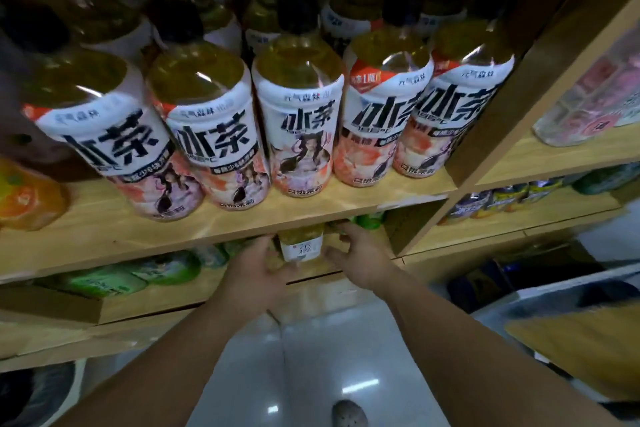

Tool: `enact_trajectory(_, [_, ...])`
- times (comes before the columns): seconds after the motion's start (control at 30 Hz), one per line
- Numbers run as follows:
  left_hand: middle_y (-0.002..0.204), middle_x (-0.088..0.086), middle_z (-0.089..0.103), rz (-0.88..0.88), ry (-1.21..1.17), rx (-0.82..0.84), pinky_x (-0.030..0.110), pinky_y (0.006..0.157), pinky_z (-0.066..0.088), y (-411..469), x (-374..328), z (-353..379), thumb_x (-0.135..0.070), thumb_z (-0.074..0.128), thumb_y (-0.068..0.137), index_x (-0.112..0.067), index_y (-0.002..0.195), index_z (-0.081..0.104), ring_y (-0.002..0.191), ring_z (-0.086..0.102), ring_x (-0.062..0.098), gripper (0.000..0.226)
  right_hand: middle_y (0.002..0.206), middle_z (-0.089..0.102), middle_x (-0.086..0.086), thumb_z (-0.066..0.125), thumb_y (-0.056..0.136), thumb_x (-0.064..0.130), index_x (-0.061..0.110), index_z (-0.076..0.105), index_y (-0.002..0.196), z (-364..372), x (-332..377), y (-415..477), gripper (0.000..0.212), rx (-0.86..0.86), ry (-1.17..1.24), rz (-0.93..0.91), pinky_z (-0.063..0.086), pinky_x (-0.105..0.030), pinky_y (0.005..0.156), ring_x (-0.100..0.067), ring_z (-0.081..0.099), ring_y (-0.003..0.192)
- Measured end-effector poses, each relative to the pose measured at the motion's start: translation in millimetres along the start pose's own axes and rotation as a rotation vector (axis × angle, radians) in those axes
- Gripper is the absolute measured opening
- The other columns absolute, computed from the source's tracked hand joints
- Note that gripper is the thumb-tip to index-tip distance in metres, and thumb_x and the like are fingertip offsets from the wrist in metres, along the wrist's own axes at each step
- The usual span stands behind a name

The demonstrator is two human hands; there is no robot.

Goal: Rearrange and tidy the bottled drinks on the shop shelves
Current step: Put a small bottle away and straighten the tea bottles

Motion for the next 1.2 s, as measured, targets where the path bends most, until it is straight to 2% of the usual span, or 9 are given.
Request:
enact_trajectory(0.1, [0.113, -0.011, 0.068, -0.065, -0.063, -0.075, 0.036, 0.091, 0.053, 16.8, 12.5, 5.4, -0.028, 0.073, 0.091, -0.031, 0.116, 0.064, 0.106, 0.064, 0.011, 0.027, 0.129, 0.067, -0.007, 0.064, 0.098, 0.032, 0.011, 0.064, 0.128, 7.3, -8.5, 28.5, 0.036, 0.049, -0.098, -0.019, 0.050, -0.033, 0.090, -0.027, 0.061, 0.116])
enact_trajectory(0.23, [0.120, -0.014, 0.065, -0.050, -0.040, 0.032, 0.025, 0.086, 0.047, 28.4, 21.9, 21.9, -0.021, 0.066, 0.095, -0.048, 0.116, 0.052, 0.113, 0.059, 0.004, 0.037, 0.132, 0.062, -0.021, 0.066, 0.096, 0.041, 0.003, 0.058, 0.134, 20.4, -15.3, 61.6, 0.055, 0.127, -0.236, -0.044, 0.049, -0.045, 0.099, -0.036, 0.057, 0.122])
enact_trajectory(0.37, [0.126, -0.006, 0.060, -0.079, -0.112, -0.032, 0.020, 0.073, 0.048, 30.8, 27.2, 28.8, -0.013, 0.059, 0.099, -0.051, 0.134, 0.046, 0.106, 0.060, 0.007, 0.053, 0.148, 0.050, -0.010, 0.085, 0.080, 0.030, 0.017, 0.047, 0.148, 34.0, -10.8, 73.5, 0.079, 0.088, -0.219, -0.141, 0.042, -0.038, 0.110, -0.029, 0.046, 0.136])
enact_trajectory(0.47, [0.124, -0.012, 0.048, 0.004, -0.078, -0.043, 0.027, 0.086, 0.050, 24.4, 23.5, 28.5, -0.004, 0.055, 0.098, -0.065, 0.126, 0.033, 0.110, 0.057, 0.007, 0.071, 0.135, 0.060, 0.000, 0.094, 0.065, 0.022, 0.021, 0.058, 0.137, 36.5, -9.6, 69.2, 0.080, 0.046, -0.071, -0.207, 0.043, -0.029, 0.104, -0.020, 0.053, 0.127])
enact_trajectory(0.6, [0.120, -0.014, 0.044, 0.006, -0.002, -0.047, 0.031, 0.097, 0.049, 15.7, 26.5, 27.6, 0.003, 0.055, 0.096, -0.033, 0.148, 0.044, 0.110, 0.056, 0.010, 0.064, 0.118, 0.072, -0.004, 0.090, 0.068, 0.038, 0.022, 0.076, 0.110, 37.1, -5.5, 52.1, 0.047, 0.038, -0.300, -0.332, 0.051, -0.033, 0.087, -0.027, 0.062, 0.115])
enact_trajectory(0.7, [0.130, -0.006, 0.044, 0.043, -0.003, -0.014, 0.014, 0.092, 0.046, 6.5, 23.4, 26.4, 0.007, 0.059, 0.093, -0.023, 0.147, 0.049, 0.108, 0.056, -0.003, 0.063, 0.106, 0.074, -0.003, 0.095, 0.061, 0.026, 0.020, 0.074, 0.106, 32.2, -10.2, 37.4, 0.050, 0.007, -0.199, -0.324, 0.052, -0.032, 0.082, -0.023, 0.066, 0.102])
enact_trajectory(0.83, [0.131, -0.032, 0.056, 0.057, -0.133, 0.095, 0.020, 0.094, 0.051, -17.4, 18.0, 23.9, 0.003, 0.071, 0.087, -0.046, 0.144, 0.048, 0.116, 0.052, -0.017, 0.078, 0.121, 0.066, 0.006, 0.099, 0.052, 0.026, 0.033, 0.065, 0.130, 21.2, -11.2, -2.5, 0.085, 0.011, -0.032, -0.293, 0.052, -0.031, 0.095, -0.010, 0.062, 0.109])
enact_trajectory(1.03, [0.141, -0.032, 0.051, 0.087, -0.179, 0.201, 0.040, 0.111, 0.045, -86.1, -19.7, 0.8, -0.017, 0.084, 0.082, -0.066, 0.140, 0.036, 0.135, 0.047, -0.002, 0.089, 0.107, 0.064, 0.029, 0.099, 0.055, 0.010, 0.045, 0.063, 0.115, -27.2, 40.6, -99.0, 0.077, 0.024, 0.115, -0.261, 0.045, -0.008, 0.081, 0.016, 0.058, 0.099])
enact_trajectory(1.2, [0.129, -0.049, 0.048, 0.154, -0.168, 0.315, 0.039, 0.104, 0.050, -153.0, -83.5, -25.5, -0.028, 0.089, 0.077, -0.074, 0.134, 0.032, 0.127, 0.043, -0.020, 0.092, 0.116, 0.069, 0.013, 0.099, 0.057, 0.010, 0.030, 0.066, 0.126, -67.6, 81.0, -194.8, 0.079, -0.016, 0.193, -0.269, 0.046, -0.012, 0.079, 0.001, 0.061, 0.101])
Point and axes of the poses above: each hand's wrist, its own y-axis towards the middle knuckle, its own z-axis out of the palm, x = y × z, the point moved 4 cm from there along y, towards the middle knuckle
